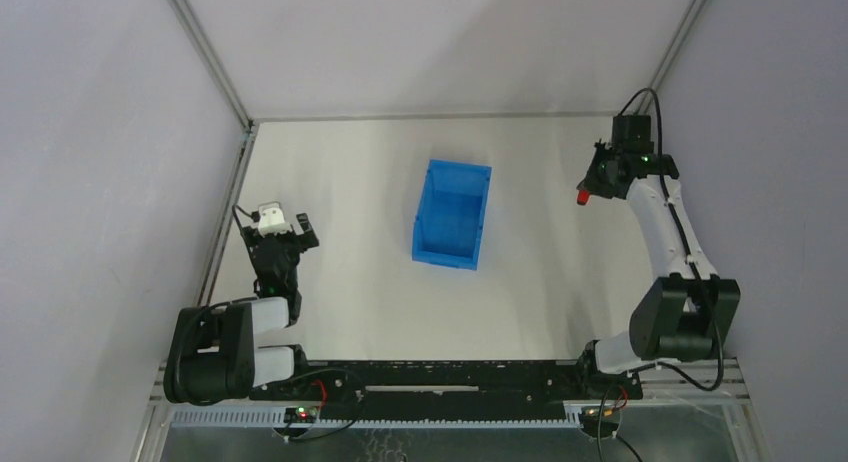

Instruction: Put the screwdriver in the bin

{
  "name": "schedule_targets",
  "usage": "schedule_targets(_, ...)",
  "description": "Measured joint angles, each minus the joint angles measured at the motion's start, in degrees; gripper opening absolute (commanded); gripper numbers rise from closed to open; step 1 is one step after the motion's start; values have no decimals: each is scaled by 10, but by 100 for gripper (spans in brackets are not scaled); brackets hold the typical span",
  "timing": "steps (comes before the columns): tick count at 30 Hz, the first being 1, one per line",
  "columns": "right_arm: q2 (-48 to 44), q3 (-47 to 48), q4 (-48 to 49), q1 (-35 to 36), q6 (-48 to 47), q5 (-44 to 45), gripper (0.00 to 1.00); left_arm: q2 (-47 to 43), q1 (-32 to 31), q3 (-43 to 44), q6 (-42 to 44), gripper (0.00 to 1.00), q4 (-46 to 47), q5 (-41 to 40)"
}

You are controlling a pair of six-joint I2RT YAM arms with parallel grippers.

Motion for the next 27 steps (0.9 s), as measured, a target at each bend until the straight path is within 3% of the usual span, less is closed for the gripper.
schedule_targets(6,-60,16,-29,39,29,-20,3,0,0,0,0,100,0,0)
schedule_targets(17,-82,18,67,261,69,-121,2,0,0,0,0,100,0,0)
schedule_targets(27,76,19,127,400,91,18,8,0,0,0,0,100,0,0)
